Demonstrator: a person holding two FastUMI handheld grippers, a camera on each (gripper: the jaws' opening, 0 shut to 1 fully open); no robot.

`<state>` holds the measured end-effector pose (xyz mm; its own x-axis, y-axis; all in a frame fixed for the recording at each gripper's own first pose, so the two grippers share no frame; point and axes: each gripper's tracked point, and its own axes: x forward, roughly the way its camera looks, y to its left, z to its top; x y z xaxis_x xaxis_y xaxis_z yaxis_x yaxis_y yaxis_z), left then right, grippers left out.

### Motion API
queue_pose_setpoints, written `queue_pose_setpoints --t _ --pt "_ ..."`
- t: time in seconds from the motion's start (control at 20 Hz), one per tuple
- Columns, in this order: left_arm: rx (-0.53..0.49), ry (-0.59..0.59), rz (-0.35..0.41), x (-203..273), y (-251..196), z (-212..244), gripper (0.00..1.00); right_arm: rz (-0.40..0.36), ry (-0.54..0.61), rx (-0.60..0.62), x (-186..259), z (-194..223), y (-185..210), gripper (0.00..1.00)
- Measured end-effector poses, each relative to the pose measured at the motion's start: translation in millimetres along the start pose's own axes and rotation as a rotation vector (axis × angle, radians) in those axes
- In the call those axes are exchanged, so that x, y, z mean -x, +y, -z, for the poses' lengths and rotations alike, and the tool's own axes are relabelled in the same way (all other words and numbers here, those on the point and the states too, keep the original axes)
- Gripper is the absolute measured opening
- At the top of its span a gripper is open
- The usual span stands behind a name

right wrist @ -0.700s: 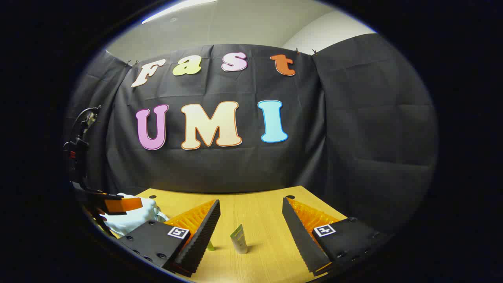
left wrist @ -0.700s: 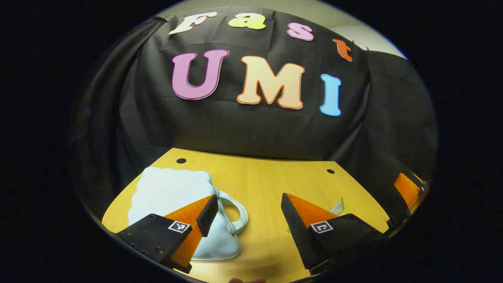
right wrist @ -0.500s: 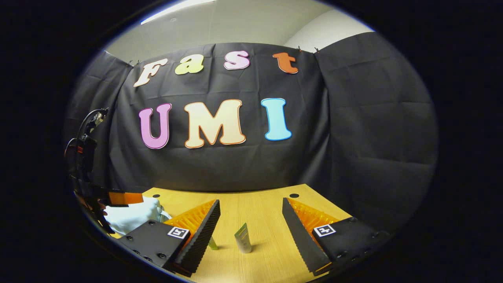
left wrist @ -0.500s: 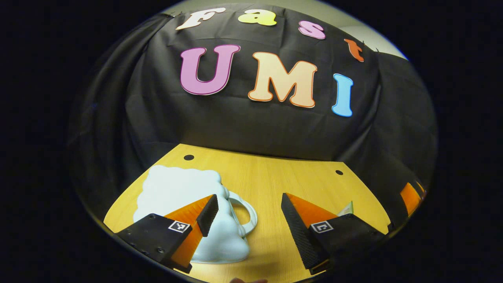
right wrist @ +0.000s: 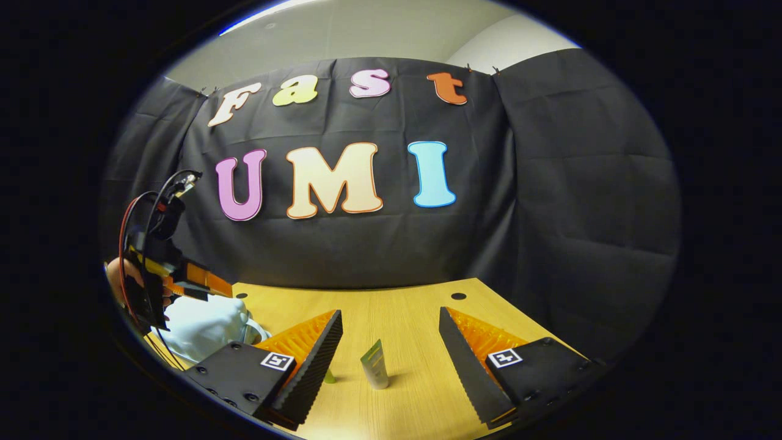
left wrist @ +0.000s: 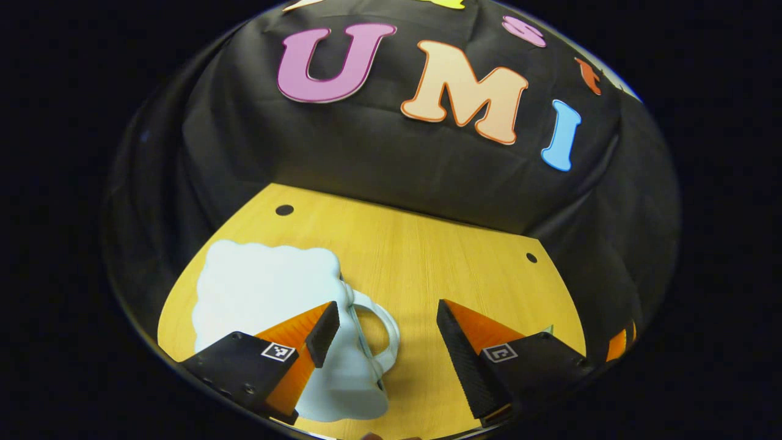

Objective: First open the suitcase, pack the skin care products into it, and then close the suitcase.

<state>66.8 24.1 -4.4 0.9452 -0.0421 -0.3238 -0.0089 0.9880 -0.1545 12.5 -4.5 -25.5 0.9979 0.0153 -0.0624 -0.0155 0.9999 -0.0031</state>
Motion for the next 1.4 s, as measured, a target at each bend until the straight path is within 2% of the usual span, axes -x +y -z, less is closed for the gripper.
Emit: queue_pose_setpoints --t 0.2,0.35,0.6,0.65,0.7,0.75,0.8,0.95,1.15,1.2,1.25,1.35,1.4 --pt "0.004 0.156 0.003 -27.7 -9.1 10.2 0.95 0.023 0.019 -0.012 3.7 5.2 -13.4 0.99" --pt "0.055 0.269 0.005 -40.4 -19.3 21.1 0.93 0.046 0.023 -0.016 6.1 4.4 -26.0 0.99" --pt "0.080 0.413 -0.054 -62.2 -17.8 45.7 0.85 0.073 0.032 -0.027 8.1 5.3 -45.0 0.99" --pt "0.086 0.433 -0.068 -66.4 -15.6 50.0 0.77 0.076 0.030 -0.030 8.7 4.1 -48.3 0.98" --pt "0.087 0.454 -0.087 -70.8 -12.5 54.1 0.78 0.077 0.028 -0.032 8.1 2.7 -51.2 0.99" --pt "0.087 0.476 -0.105 -75.2 -8.9 58.0 0.70 0.079 0.027 -0.032 7.8 1.7 -54.3 0.99" --pt "0.090 0.502 -0.120 -79.2 -6.1 63.2 0.72 0.080 0.028 -0.030 6.4 2.0 -57.1 0.99" --pt "0.106 0.551 -0.142 -90.3 -4.4 72.6 0.55 0.081 0.039 -0.025 2.1 4.3 -64.2 0.99" --pt "0.110 0.603 -0.194 -103.6 5.0 86.6 0.53 0.082 0.052 -0.023 -2.6 7.2 -72.5 0.99" --pt "0.110 0.615 -0.208 -106.1 8.2 90.3 0.56 0.084 0.053 -0.021 -3.3 7.9 -74.9 0.99" --pt "0.109 0.624 -0.225 -108.2 11.9 92.7 0.45 0.086 0.054 -0.020 -4.7 7.8 -76.5 0.99" --pt "0.106 0.640 -0.249 -111.6 17.0 96.0 0.38 0.089 0.057 -0.022 -6.7 8.6 -80.5 0.99" --pt "0.109 0.647 -0.251 -112.7 15.6 98.0 0.24 0.089 0.058 -0.022 -7.9 9.7 -81.8 0.99"
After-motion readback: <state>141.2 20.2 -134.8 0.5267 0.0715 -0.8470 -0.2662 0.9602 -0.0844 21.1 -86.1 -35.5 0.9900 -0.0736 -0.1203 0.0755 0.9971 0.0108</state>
